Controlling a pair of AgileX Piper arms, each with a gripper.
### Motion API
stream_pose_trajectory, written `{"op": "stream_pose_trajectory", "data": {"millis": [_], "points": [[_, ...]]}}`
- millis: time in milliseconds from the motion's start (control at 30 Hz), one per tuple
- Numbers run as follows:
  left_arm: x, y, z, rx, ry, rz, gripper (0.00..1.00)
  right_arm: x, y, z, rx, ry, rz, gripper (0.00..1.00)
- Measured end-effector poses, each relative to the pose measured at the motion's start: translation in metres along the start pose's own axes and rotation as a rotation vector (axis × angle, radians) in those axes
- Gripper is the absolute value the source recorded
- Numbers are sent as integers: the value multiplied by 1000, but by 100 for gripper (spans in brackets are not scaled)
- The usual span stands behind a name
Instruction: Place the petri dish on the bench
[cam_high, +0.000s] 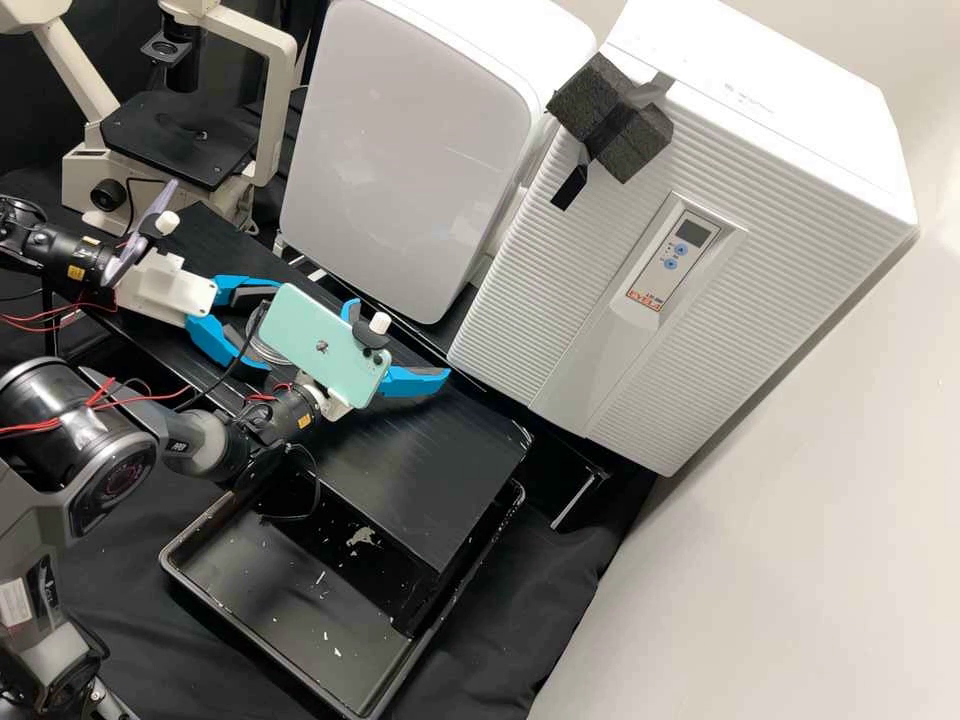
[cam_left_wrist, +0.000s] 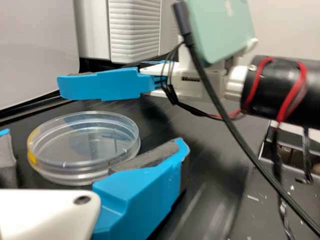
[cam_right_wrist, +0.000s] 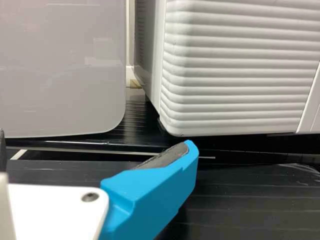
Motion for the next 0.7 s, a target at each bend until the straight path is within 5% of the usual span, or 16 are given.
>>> {"op": "stream_pose_trajectory", "data": {"millis": [167, 300, 500, 700], "points": [[-29, 0, 9, 100, 38, 48, 100, 0, 0, 0, 0, 0, 0, 100], [-54, 4, 13, 188, 115, 155, 100, 0, 0, 0, 0, 0, 0, 100], [-81, 4, 7, 232, 276, 306, 100, 0, 0, 0, 0, 0, 0, 100], [-98, 1, -8, 209, 390, 357, 100, 0, 0, 0, 0, 0, 0, 100]]}}
